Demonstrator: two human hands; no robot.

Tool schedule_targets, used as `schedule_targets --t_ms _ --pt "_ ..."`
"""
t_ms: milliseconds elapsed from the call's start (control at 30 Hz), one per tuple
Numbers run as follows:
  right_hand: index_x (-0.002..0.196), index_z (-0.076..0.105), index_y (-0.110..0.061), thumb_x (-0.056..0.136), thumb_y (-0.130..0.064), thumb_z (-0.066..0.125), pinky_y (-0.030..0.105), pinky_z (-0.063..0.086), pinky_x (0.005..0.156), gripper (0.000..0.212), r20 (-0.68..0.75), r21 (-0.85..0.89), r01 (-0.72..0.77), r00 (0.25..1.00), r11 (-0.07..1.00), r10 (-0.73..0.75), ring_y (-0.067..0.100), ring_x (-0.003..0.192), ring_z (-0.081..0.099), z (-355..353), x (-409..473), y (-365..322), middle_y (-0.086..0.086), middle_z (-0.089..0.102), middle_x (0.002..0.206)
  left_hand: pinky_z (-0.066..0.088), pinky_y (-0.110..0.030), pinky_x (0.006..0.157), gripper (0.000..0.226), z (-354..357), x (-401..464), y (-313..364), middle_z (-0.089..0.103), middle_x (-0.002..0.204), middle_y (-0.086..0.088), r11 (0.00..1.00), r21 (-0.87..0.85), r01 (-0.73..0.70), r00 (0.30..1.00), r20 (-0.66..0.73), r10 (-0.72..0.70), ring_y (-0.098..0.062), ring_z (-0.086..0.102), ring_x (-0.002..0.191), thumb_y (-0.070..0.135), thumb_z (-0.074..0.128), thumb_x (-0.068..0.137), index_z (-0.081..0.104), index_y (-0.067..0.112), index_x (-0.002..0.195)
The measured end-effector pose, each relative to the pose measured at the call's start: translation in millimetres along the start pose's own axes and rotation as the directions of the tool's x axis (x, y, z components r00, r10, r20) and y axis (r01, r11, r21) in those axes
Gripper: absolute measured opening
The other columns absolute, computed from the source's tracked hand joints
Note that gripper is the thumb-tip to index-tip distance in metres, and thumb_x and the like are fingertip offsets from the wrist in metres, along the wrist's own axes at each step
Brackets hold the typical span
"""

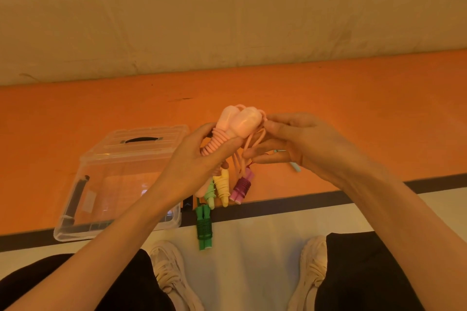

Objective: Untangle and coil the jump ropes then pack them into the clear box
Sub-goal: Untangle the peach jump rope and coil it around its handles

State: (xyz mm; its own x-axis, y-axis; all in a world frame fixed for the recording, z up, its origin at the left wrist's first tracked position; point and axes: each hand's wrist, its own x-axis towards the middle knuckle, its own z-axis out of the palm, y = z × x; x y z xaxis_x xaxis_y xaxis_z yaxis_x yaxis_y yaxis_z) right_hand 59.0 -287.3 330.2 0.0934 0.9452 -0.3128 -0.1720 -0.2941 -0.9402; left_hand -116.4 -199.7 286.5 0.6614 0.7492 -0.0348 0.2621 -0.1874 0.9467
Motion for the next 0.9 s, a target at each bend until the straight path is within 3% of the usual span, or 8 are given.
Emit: schedule_targets --t_ms 267,467,633,767,833,900 --pt "0.11 0.058 0.009 0.101 -0.009 0.042 0.032 0.061 0.067 0.025 -0.078 -0.16 0.028 0.996 0.987 -0.041 0.022 0.067 0.072 -1 0 4 0.019 0.07 0.083 0.051 -0.017 0.058 0.045 5 1 -2 0.067 0.087 0.004 1.0 -0.007 -0.012 1.0 -0.016 0.012 -0.005 0.065 0.067 0.049 0.06 0.075 0.059 0.028 0.115" --pt "0.107 0.058 0.011 0.101 -0.009 0.044 0.033 0.059 0.06 0.025 -0.123 -0.254 0.002 0.992 0.967 -0.034 0.025 0.063 0.071 -1 -1 3 0.031 0.068 0.085 0.053 -0.02 0.059 0.036 11 -2 -5 0.069 0.09 0.001 1.0 -0.027 -0.014 1.0 -0.019 0.014 -0.01 0.067 0.069 0.048 0.061 0.078 0.057 0.036 0.112" --pt "0.1 0.059 0.009 0.101 -0.008 0.043 0.03 0.057 0.053 0.024 -0.109 -0.298 -0.03 0.994 0.954 -0.003 0.024 0.057 0.069 -3 -3 3 0.015 0.07 0.069 0.055 -0.04 0.075 0.044 7 2 -12 0.062 0.104 0.007 0.981 0.163 -0.108 0.99 -0.074 0.121 -0.016 0.063 0.087 0.063 0.062 0.078 0.053 0.045 0.117" --pt "0.086 0.059 0.001 0.102 -0.009 0.043 0.032 0.056 0.05 0.025 -0.129 -0.298 -0.015 0.991 0.955 -0.024 0.021 0.049 0.066 -4 -3 5 0.008 0.065 0.055 0.049 -0.047 0.079 0.054 10 0 -11 0.056 0.109 0.012 0.942 0.266 -0.204 0.973 -0.047 0.224 -0.015 0.054 0.099 0.065 0.057 0.077 0.051 0.038 0.124" --pt "0.092 0.062 0.003 0.1 -0.014 0.047 0.03 0.055 0.049 0.024 -0.141 -0.304 -0.009 0.989 0.953 -0.035 0.018 0.048 0.065 -7 -4 5 0.01 0.066 0.062 0.049 -0.05 0.079 0.054 13 -1 -10 0.057 0.109 0.012 0.947 0.246 -0.205 0.973 -0.052 0.224 -0.018 0.055 0.098 0.065 0.057 0.077 0.051 0.038 0.124" --pt "0.088 0.066 -0.007 0.098 -0.016 0.051 0.026 0.053 0.048 0.021 -0.124 -0.314 0.021 0.99 0.949 -0.063 0.015 0.051 0.064 -12 -7 3 0.002 0.066 0.067 0.049 -0.049 0.08 0.055 12 -1 -8 0.057 0.11 0.01 0.943 0.245 -0.227 0.967 -0.054 0.247 -0.016 0.056 0.099 0.062 0.058 0.078 0.052 0.034 0.125"
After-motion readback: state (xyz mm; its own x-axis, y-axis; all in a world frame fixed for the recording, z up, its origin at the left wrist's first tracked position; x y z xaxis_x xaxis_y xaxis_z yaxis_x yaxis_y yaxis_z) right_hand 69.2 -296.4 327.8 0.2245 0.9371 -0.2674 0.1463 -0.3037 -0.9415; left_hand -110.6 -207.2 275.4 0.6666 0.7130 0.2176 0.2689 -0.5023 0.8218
